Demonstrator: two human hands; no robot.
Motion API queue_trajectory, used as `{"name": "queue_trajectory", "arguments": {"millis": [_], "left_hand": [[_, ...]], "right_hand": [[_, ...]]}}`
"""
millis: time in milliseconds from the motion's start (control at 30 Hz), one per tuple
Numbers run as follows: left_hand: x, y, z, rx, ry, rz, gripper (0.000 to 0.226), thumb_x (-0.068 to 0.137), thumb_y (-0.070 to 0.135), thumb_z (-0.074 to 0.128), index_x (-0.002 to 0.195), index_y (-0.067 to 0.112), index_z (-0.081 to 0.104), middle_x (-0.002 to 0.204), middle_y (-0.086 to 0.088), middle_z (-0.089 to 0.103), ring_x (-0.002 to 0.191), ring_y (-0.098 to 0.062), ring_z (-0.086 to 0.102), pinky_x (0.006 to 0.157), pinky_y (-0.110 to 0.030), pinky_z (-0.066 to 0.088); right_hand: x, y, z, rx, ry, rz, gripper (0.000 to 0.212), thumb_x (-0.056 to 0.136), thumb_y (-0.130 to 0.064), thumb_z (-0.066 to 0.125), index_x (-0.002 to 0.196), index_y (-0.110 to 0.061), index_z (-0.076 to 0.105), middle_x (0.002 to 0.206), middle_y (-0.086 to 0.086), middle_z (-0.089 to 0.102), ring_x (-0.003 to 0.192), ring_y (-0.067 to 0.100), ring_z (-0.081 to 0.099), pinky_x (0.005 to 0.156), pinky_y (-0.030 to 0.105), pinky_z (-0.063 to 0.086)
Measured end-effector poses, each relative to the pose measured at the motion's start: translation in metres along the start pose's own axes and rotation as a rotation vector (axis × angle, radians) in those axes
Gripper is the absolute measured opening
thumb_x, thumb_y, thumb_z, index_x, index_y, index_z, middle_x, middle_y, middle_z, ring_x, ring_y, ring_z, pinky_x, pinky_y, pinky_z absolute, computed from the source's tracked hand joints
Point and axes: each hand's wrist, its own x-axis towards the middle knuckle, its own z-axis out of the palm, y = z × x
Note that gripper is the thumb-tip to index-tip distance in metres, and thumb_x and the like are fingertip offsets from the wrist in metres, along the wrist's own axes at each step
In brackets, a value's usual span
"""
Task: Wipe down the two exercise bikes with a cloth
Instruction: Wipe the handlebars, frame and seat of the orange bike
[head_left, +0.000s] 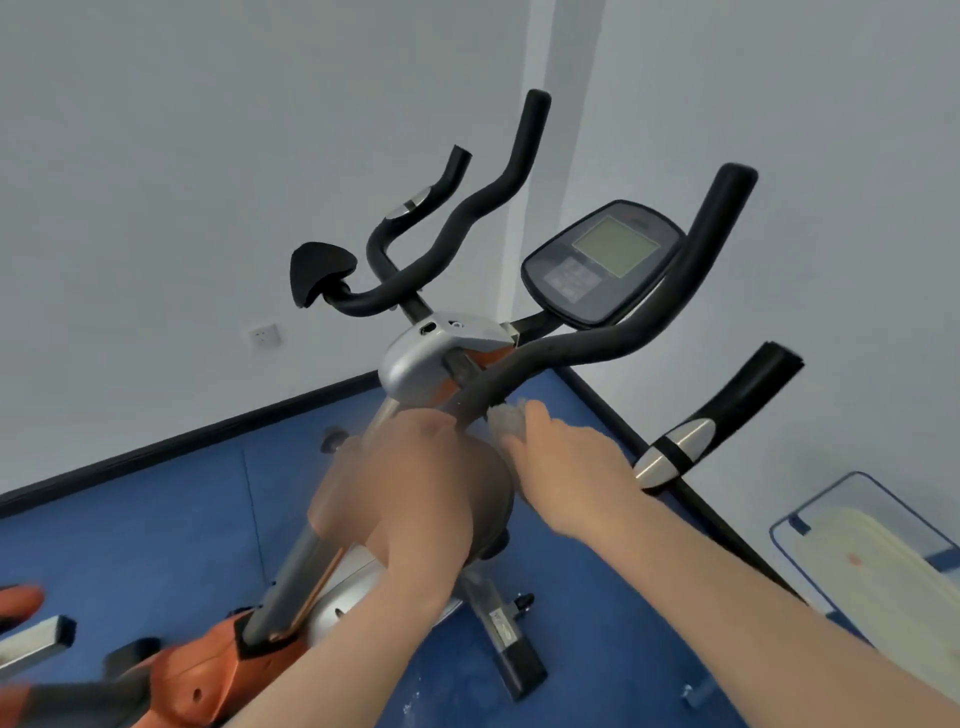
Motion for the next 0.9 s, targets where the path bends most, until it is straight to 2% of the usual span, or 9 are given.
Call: {"name": "queue_trajectory", "arguments": {"millis": [100,167,233,333,500,567,633,767,900], "left_hand": [[0.001,-0.004,-0.001,0.025,-0.022,0.029,0.024,0.098,0.020,0.051,0.091,0.044,0.051,0.099,0.026,0.050,0.101,0.005,0.048,0.082,-0.017,0.035],[0.001,-0.006,-0.002,0.022,-0.036,0.045,0.025,0.098,0.021,0.050,0.091,0.045,0.050,0.100,0.027,0.049,0.102,0.006,0.047,0.083,-0.019,0.035],[0.001,-0.006,-0.003,0.007,-0.052,0.057,0.027,0.098,0.021,0.050,0.092,0.046,0.050,0.100,0.030,0.048,0.102,0.008,0.045,0.083,-0.020,0.036],[0.000,-0.005,-0.003,-0.011,-0.064,0.071,0.026,0.097,0.020,0.051,0.093,0.045,0.050,0.100,0.029,0.049,0.103,0.008,0.044,0.085,-0.020,0.034],[-0.001,-0.003,-0.006,-0.035,-0.084,0.080,0.026,0.091,0.018,0.059,0.095,0.042,0.051,0.100,0.029,0.049,0.102,0.007,0.042,0.092,-0.029,0.033],[-0.004,0.001,-0.006,0.006,-0.083,0.128,0.023,0.090,0.017,0.059,0.098,0.038,0.052,0.100,0.029,0.048,0.099,0.003,0.039,0.097,-0.034,0.033],[-0.007,0.010,-0.004,0.072,-0.104,0.249,0.021,0.087,0.020,0.056,0.099,0.037,0.051,0.103,0.025,0.049,0.105,0.001,0.038,0.101,-0.033,0.027],[-0.007,0.025,0.004,0.215,-0.254,0.462,0.030,0.085,0.017,0.062,0.104,0.038,0.052,0.121,0.023,0.047,0.117,0.003,0.032,0.102,-0.027,0.013],[-0.006,0.024,0.003,0.240,-0.314,0.365,0.038,0.084,0.009,0.067,0.103,0.039,0.055,0.124,0.021,0.050,0.119,-0.003,0.036,0.101,-0.030,0.014]], "right_hand": [[-0.045,0.017,0.019,-0.287,0.300,-0.243,0.061,0.084,-0.036,0.071,0.135,-0.009,0.049,0.084,0.001,0.057,0.065,0.018,0.052,0.054,0.028,0.037],[-0.051,0.052,0.013,-0.353,0.428,-0.447,0.044,0.092,-0.036,0.058,0.130,-0.013,0.057,0.088,0.001,0.059,0.074,0.021,0.056,0.068,0.034,0.047],[-0.053,0.077,0.003,-0.264,0.560,-0.381,0.037,0.097,-0.037,0.045,0.117,-0.013,0.066,0.094,0.001,0.062,0.087,0.025,0.060,0.084,0.036,0.043],[-0.056,0.054,0.019,-0.024,0.709,-0.091,0.031,0.096,-0.031,0.047,0.109,-0.011,0.067,0.101,0.002,0.061,0.100,0.027,0.055,0.100,0.039,0.034],[-0.065,0.075,0.033,-0.355,0.564,-0.320,0.048,0.093,-0.046,0.049,0.133,-0.019,0.046,0.115,0.003,0.063,0.120,0.024,0.049,0.112,0.043,0.030],[-0.070,0.083,0.031,-0.196,0.618,-0.219,0.051,0.092,-0.043,0.050,0.136,-0.018,0.041,0.130,0.008,0.058,0.133,0.025,0.039,0.114,0.048,0.026],[-0.076,0.048,0.048,0.157,0.706,0.013,0.054,0.096,-0.032,0.046,0.146,-0.018,0.031,0.152,0.006,0.035,0.146,0.024,0.022,0.118,0.049,0.020],[-0.057,-0.028,0.064,0.811,0.885,0.393,0.064,0.102,-0.038,0.030,0.154,-0.031,-0.006,0.162,-0.010,-0.013,0.150,0.013,-0.006,0.118,0.018,0.005],[-0.030,-0.012,0.034,1.029,1.042,0.597,0.067,0.102,-0.031,0.038,0.146,-0.043,-0.011,0.160,-0.018,-0.013,0.141,-0.013,-0.005,0.106,-0.002,0.007]]}}
